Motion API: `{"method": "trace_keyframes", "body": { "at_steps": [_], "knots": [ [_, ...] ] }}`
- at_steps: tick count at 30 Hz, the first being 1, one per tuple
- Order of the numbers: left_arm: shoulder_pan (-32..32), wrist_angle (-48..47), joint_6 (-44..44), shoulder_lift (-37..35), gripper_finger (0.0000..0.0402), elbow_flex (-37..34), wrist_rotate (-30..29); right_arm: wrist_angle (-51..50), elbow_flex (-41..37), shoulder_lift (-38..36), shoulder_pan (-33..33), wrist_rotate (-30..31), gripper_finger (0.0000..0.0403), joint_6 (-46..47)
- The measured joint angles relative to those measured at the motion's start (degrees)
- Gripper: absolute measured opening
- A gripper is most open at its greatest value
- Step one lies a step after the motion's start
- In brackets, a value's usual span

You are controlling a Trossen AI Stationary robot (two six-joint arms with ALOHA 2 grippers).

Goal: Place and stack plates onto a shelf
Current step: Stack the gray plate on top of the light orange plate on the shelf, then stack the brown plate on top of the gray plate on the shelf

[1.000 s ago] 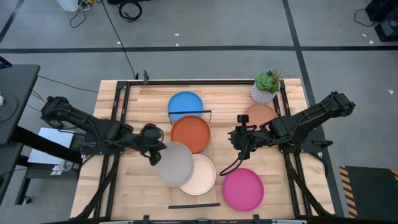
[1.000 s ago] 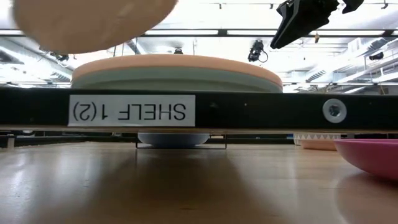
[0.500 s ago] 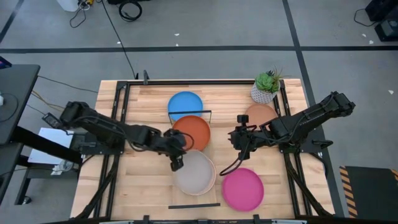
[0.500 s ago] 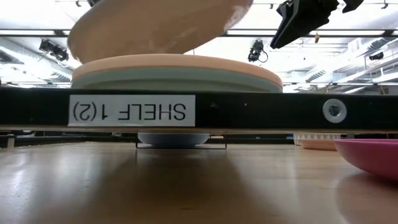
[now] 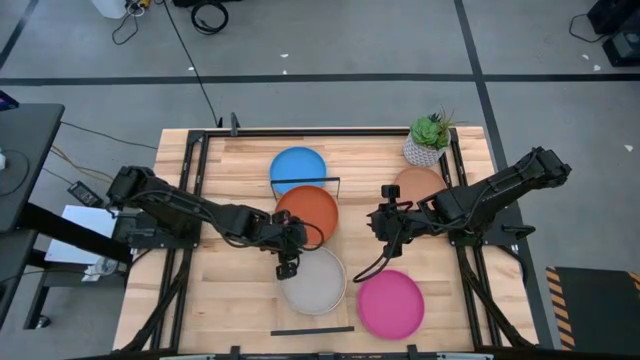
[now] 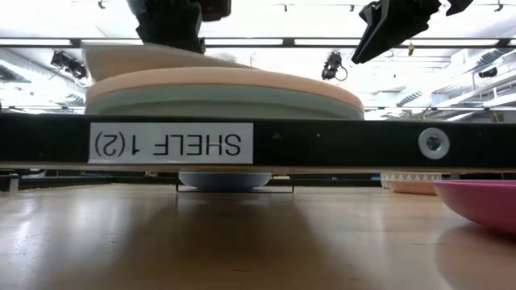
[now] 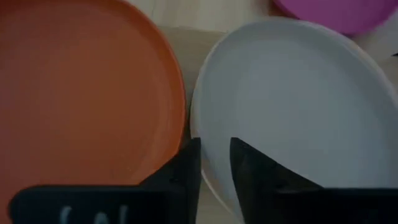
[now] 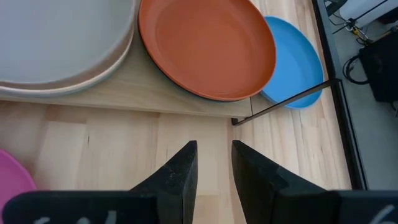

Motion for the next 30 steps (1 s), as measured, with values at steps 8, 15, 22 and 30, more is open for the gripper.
{"method": "trace_keyframes", "body": {
  "at_steps": [8,15,22,30],
  "knots": [
    [-1.3,-6.3,4.8,-1.9,0.0115,0.0,-1.8,2.3,-5.0,0.0,0.1,-4.9,0.0105,4.1],
    [-7.0,-0.9,5.9,-3.1,0.0116,-4.4,-7.4,2.3,-9.8,0.0,1.2,-5.9,0.0105,10.7],
    [-9.5,1.4,4.6,-2.5,0.0116,-5.9,-8.0,6.1,-10.2,0.0,2.4,-5.7,0.0105,11.0],
    [-12.1,-0.4,1.3,-2.3,0.0116,-6.9,-7.5,7.3,-10.2,0.0,2.4,-5.5,0.0105,10.8]
  ]
}}
